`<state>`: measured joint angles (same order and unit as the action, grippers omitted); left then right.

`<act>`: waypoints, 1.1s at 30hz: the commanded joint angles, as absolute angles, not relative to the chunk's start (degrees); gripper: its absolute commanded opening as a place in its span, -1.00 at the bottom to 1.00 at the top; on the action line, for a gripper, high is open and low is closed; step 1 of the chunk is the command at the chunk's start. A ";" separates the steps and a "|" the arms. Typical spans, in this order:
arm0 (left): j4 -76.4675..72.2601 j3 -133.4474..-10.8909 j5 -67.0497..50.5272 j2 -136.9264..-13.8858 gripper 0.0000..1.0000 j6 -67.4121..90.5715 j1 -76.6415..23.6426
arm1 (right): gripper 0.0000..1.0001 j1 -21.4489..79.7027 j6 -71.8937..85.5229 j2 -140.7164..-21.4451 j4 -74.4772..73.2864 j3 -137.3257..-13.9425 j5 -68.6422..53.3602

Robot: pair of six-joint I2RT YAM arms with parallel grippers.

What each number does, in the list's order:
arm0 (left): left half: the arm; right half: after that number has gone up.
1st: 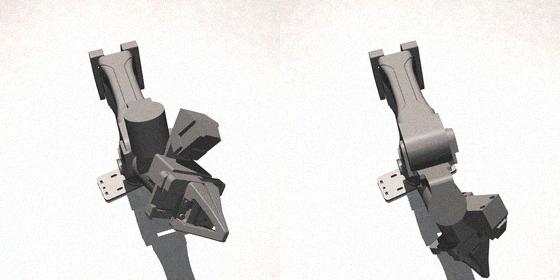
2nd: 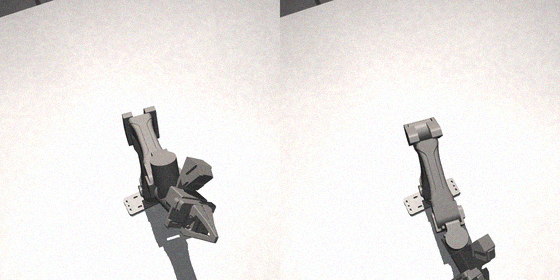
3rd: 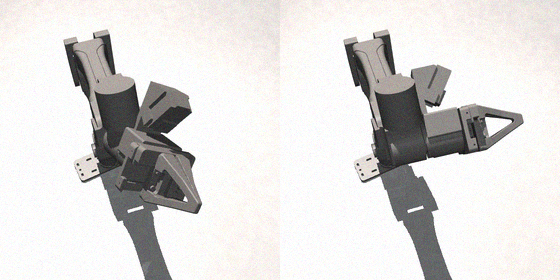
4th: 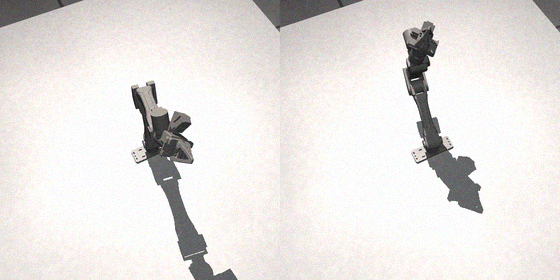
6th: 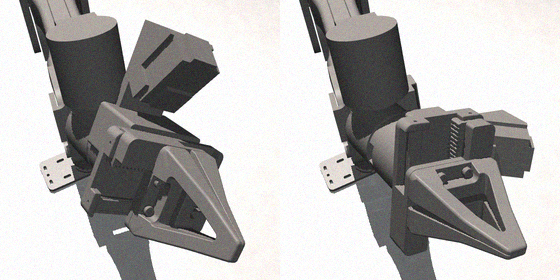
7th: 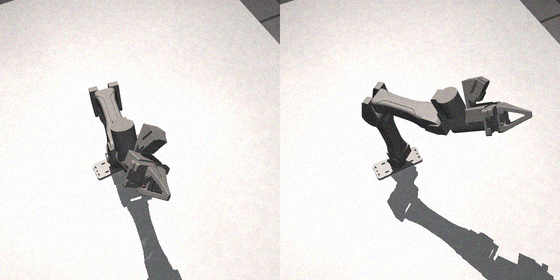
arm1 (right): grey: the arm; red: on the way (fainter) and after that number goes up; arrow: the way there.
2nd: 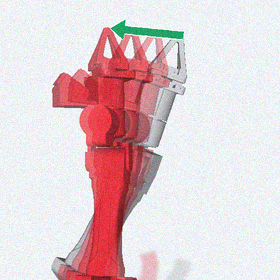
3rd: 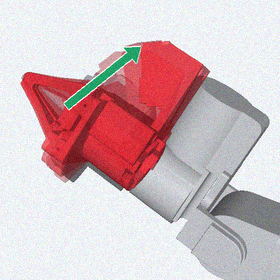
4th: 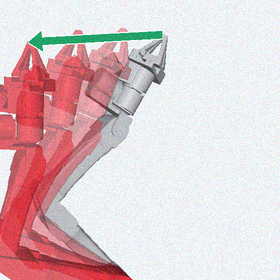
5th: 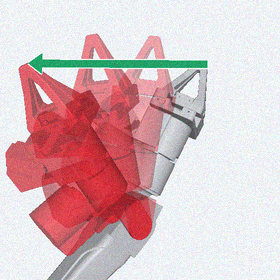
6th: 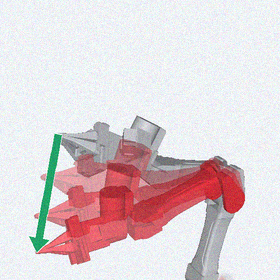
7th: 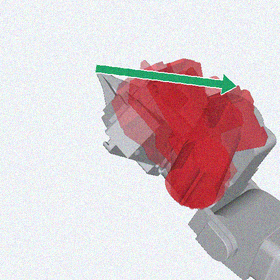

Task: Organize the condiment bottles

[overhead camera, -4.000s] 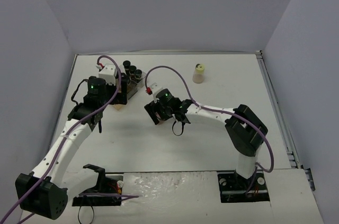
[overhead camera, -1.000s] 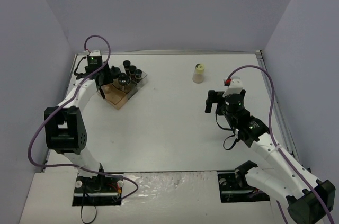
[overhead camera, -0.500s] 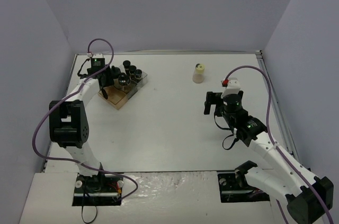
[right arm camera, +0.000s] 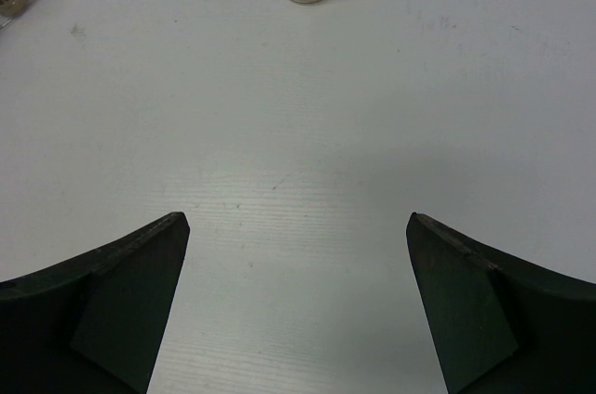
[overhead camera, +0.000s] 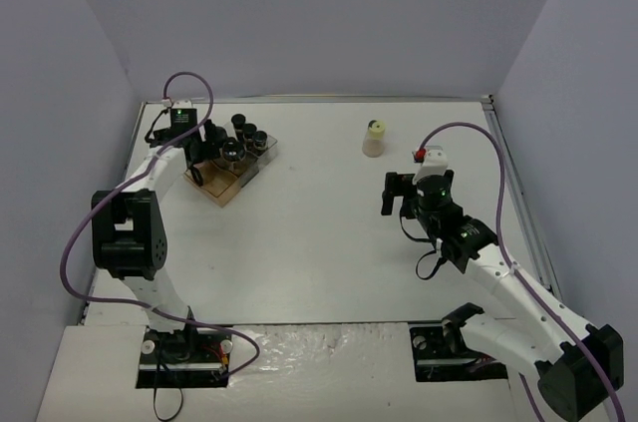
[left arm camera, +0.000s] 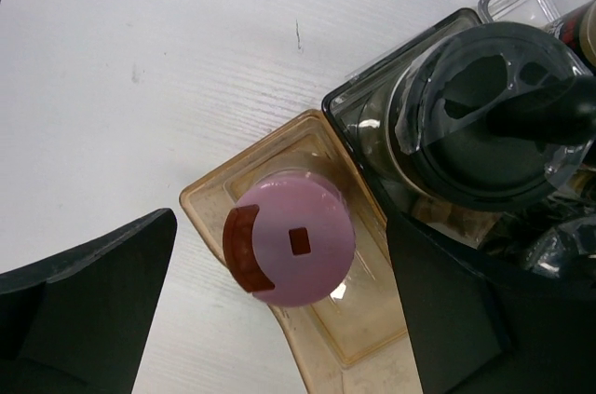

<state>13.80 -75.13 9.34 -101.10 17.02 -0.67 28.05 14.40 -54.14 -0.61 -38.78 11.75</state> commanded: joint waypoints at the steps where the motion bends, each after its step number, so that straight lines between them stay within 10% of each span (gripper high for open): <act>1: 18.40 -79.26 9.72 -91.02 0.90 19.34 -0.26 | 1.00 26.64 13.22 -60.08 3.72 -44.48 10.81; 21: 21.43 -53.39 -6.50 -55.00 0.94 10.64 -13.27 | 0.97 15.64 -2.66 -108.68 12.31 -84.59 -5.13; 33: 20.08 -50.06 -3.71 -54.31 0.94 10.63 -13.58 | 0.79 14.77 -8.59 -120.84 12.87 -92.55 -8.24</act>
<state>23.54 -46.68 -5.15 -53.97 11.75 -13.67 15.33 -5.32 -121.33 9.66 -89.28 -6.14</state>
